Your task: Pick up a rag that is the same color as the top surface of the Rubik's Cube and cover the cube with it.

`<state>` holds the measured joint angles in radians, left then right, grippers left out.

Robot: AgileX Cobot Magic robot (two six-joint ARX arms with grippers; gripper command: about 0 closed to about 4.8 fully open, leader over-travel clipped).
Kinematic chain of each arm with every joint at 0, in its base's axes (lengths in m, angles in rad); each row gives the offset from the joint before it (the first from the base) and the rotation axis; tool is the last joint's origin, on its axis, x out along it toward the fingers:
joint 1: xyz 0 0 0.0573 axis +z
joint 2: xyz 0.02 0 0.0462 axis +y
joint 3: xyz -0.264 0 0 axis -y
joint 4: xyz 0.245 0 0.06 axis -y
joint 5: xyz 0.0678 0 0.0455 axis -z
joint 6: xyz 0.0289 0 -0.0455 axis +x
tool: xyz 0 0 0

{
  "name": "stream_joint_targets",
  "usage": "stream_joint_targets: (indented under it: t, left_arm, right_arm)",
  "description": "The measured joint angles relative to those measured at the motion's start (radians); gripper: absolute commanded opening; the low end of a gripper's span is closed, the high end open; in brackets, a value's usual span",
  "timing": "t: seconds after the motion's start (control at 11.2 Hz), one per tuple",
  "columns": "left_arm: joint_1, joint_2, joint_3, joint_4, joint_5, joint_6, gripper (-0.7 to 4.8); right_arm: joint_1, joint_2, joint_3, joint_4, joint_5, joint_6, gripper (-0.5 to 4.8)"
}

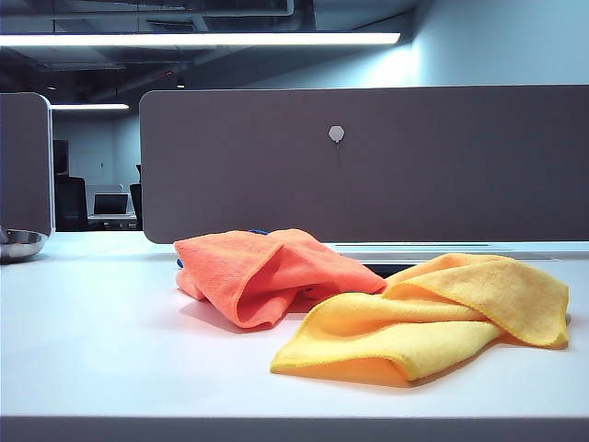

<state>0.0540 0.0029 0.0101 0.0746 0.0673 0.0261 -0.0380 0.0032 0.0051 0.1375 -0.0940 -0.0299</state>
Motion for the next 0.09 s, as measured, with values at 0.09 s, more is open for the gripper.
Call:
stream_joint_targets:
  t: [0.09]
  left_arm:
    - [0.0, 0.0, 0.0, 0.0, 0.0, 0.0, -0.05]
  right_arm:
    - [0.0, 0.0, 0.0, 0.0, 0.0, 0.0, -0.01]
